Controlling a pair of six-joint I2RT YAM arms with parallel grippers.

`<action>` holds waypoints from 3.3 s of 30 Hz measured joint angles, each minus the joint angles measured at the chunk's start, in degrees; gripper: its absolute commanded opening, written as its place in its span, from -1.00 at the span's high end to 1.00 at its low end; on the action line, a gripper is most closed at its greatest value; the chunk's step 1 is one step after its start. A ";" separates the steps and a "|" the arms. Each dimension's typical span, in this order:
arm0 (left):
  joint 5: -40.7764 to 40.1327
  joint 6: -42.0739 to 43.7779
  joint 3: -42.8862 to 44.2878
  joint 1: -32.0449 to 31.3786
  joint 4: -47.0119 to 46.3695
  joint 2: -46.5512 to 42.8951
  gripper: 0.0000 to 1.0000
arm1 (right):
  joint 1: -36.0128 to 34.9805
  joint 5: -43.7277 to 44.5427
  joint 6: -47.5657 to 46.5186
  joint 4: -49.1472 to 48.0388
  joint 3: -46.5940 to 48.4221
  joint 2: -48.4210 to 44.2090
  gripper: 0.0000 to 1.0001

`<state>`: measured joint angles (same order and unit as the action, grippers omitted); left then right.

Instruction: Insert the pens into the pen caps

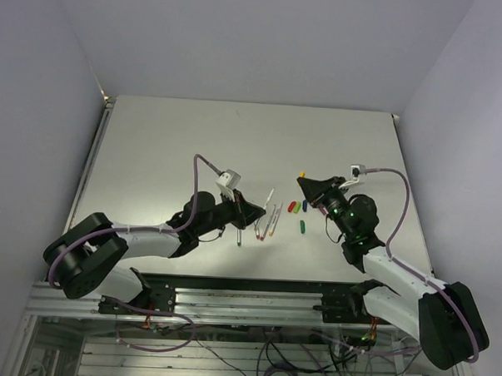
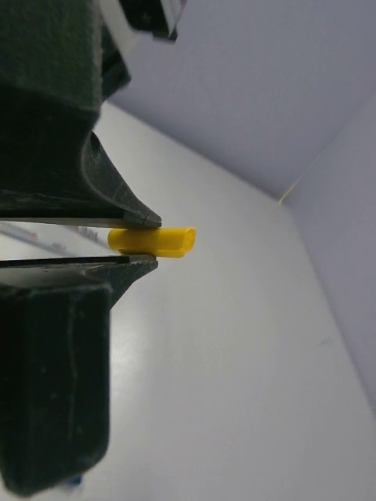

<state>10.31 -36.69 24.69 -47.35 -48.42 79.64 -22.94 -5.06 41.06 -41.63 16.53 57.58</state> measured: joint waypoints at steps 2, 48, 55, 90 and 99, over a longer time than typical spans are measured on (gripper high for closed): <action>-0.04 -0.26 0.44 -0.55 -0.07 0.26 0.86 | 0.00 -0.98 1.25 -4.24 0.00 0.92 1.00; -2.03 -2.14 4.94 -3.87 -0.07 -0.66 0.86 | -0.39 -13.03 11.45 -35.28 -0.87 16.46 1.00; -2.03 -2.67 4.94 -3.87 -1.33 0.04 0.86 | -0.81 -13.40 11.41 -35.26 -0.92 16.57 1.00; -13.14 4.52 2.84 -4.52 -0.11 -5.07 0.86 | -14.27 -4.22 -3.41 -16.00 7.43 14.14 1.00; -17.03 8.74 2.84 -4.94 5.51 -9.20 0.86 | -15.76 -0.83 -4.70 -11.89 8.31 13.31 1.00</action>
<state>-6.72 -27.94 27.53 -52.29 -42.92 70.43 -38.70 -5.89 36.36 -53.52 24.84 70.89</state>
